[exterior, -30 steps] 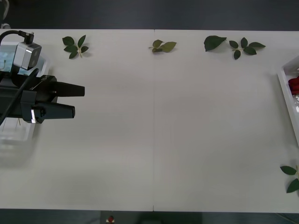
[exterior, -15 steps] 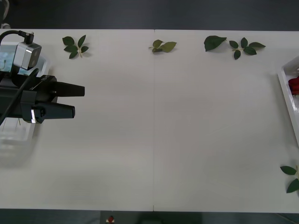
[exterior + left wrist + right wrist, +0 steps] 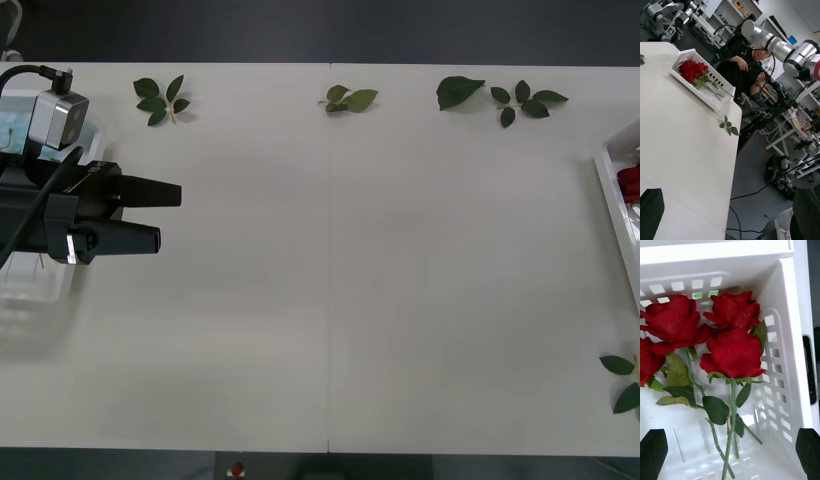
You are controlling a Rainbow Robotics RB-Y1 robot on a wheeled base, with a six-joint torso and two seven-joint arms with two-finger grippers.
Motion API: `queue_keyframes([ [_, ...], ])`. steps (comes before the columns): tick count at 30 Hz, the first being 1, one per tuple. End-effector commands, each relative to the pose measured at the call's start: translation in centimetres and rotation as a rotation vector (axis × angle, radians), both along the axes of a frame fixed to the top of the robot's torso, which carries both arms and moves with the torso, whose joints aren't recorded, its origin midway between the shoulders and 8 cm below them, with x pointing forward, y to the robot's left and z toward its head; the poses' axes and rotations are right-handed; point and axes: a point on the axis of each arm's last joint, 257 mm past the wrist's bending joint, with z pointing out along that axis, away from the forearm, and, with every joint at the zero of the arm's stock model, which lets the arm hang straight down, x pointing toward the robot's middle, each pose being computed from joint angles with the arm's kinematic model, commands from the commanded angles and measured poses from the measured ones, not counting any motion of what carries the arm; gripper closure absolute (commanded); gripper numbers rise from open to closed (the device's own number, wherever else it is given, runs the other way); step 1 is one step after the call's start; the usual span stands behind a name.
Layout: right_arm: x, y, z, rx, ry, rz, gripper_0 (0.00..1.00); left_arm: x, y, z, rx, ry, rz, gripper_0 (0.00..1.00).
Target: Put the red flowers into the right box and the blue flowers into the left box
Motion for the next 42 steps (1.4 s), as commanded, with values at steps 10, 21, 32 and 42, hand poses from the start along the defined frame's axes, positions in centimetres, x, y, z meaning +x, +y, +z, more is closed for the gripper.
queue_keyframes([
  [10,2.8,14.9,6.0,0.396,-0.169,0.114,0.00,-0.3,0.8,-0.1,0.017,0.009,0.003,0.00],
  [21,-2.5,30.2,10.1,0.659,-0.304,0.364,0.00,-0.3,0.8,-0.1,0.017,0.009,0.003,0.00],
  [32,-11.7,42.9,13.7,0.855,-0.412,0.738,0.00,-0.3,0.8,-0.1,0.017,0.009,0.003,0.00],
  [42,-21.1,48.1,15.3,0.840,-0.547,1.182,0.00,-0.3,0.8,-0.1,0.017,0.009,0.003,0.00],
])
